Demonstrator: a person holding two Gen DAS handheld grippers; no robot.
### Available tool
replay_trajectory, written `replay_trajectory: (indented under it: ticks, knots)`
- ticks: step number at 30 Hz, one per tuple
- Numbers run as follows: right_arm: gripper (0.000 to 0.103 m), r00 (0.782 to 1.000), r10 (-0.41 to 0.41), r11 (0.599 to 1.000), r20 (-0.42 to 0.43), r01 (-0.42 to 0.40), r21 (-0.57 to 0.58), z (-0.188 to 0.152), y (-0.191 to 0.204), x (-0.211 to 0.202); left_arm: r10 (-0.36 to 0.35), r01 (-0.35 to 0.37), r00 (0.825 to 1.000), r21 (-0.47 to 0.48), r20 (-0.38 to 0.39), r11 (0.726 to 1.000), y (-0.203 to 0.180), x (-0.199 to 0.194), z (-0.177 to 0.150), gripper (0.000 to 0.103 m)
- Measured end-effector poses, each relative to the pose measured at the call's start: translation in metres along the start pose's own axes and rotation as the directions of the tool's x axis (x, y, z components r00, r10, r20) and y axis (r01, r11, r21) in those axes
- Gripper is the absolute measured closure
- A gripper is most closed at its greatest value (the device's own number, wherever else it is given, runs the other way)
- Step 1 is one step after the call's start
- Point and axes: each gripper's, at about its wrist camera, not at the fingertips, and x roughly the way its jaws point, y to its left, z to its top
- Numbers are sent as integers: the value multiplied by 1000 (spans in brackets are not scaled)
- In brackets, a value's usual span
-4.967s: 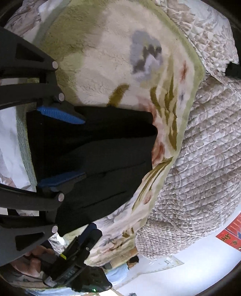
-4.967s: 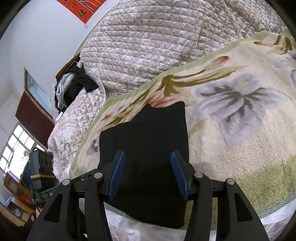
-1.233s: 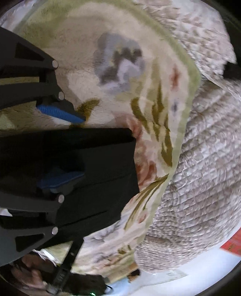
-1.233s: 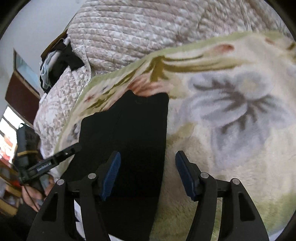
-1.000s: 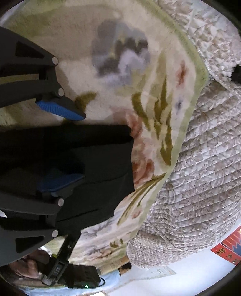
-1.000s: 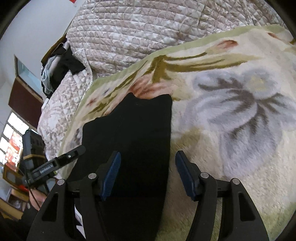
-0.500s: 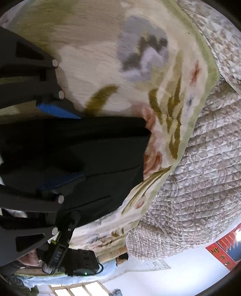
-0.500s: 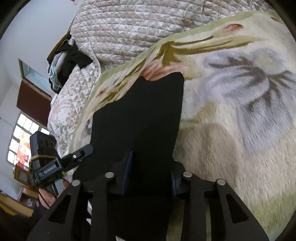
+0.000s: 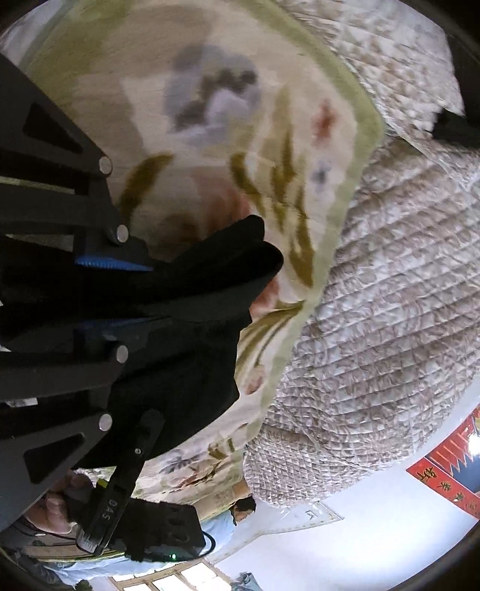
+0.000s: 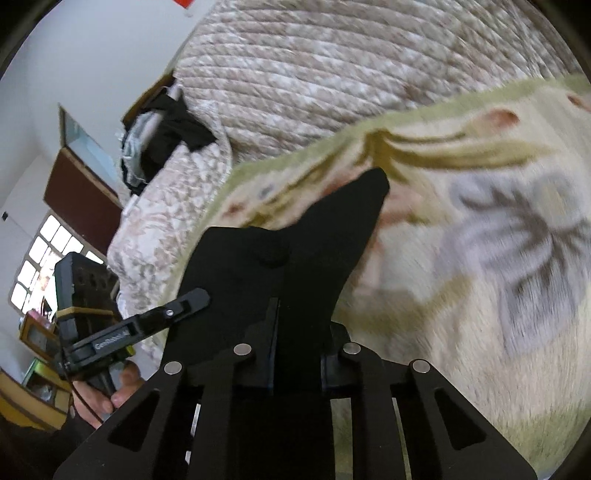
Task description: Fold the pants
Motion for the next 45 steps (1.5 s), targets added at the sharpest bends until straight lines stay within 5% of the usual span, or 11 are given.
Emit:
replay_trajectory:
  ticks: [15, 19, 24, 29, 32, 37, 45]
  knots:
    - [87, 1000, -6, 996, 27, 9, -85, 97, 7, 85, 125, -129, 991, 96, 43, 987, 36, 64, 105, 79]
    - [82, 995, -92, 995, -39, 91, -41, 89, -20, 109, 219, -217, 975, 43, -47, 975, 66, 90, 96, 69]
    - [75, 987, -162, 986, 17, 163, -37, 80, -30, 86, 290, -290, 957, 17, 24, 957, 72, 64, 94, 69]
    - [75, 969, -227, 957, 99, 241, -159, 69, 0, 54, 246, -250, 965, 36, 90, 967, 47, 29, 73, 69]
    - [85, 973, -219, 941, 77, 231, -246, 51, 24, 54, 228, -238, 969, 105, 94, 966, 23, 25, 47, 69]
    - [87, 956, -292, 908, -25, 269, -322, 16, 25, 86, 295, -295, 955, 160, 21, 942, 18, 45, 10, 69]
    - [87, 953, -303, 892, 23, 292, -346, 9, 42, 55, 326, -330, 944, 134, 48, 935, 12, 24, -6, 69]
